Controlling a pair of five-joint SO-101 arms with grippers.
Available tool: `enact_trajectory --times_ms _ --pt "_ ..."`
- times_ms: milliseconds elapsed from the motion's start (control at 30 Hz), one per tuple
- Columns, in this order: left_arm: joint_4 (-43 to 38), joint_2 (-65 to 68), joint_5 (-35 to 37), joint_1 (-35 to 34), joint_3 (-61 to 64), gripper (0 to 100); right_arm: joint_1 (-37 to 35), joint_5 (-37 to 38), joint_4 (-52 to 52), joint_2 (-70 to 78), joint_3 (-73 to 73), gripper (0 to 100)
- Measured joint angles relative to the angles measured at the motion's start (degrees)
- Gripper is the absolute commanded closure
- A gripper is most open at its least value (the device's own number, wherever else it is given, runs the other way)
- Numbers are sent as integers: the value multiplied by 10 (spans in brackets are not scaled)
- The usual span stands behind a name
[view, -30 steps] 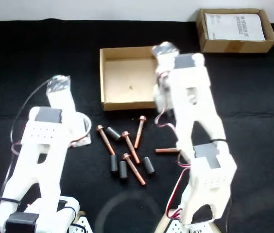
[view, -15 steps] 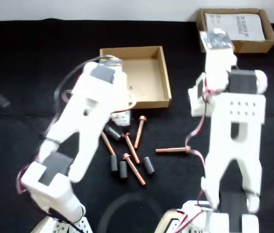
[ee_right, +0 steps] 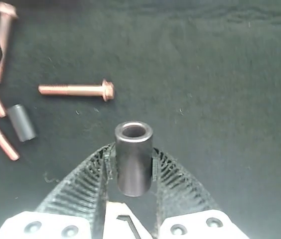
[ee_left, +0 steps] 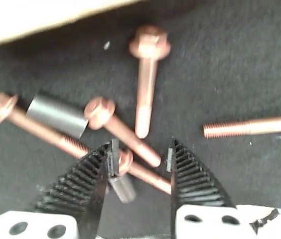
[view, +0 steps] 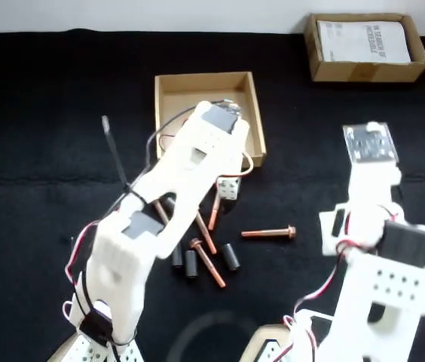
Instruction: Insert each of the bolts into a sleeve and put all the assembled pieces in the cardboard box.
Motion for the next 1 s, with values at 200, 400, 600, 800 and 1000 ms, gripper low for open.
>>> enact_trajectory --times_ms 200,400,600,800,1000 --pt "0 99 -5 0 -100 833 19 25 -1 -52 27 991" --pt "2 156 -24 0 -167 835 19 25 -1 -55 28 991" --pt "2 172 -25 -11 -189 841 19 25 -1 -55 28 991" --pt "2 174 -62 -17 -189 966 19 25 -17 -55 28 991" --pt "2 174 -76 -16 -189 992 19 25 -19 -55 28 991"
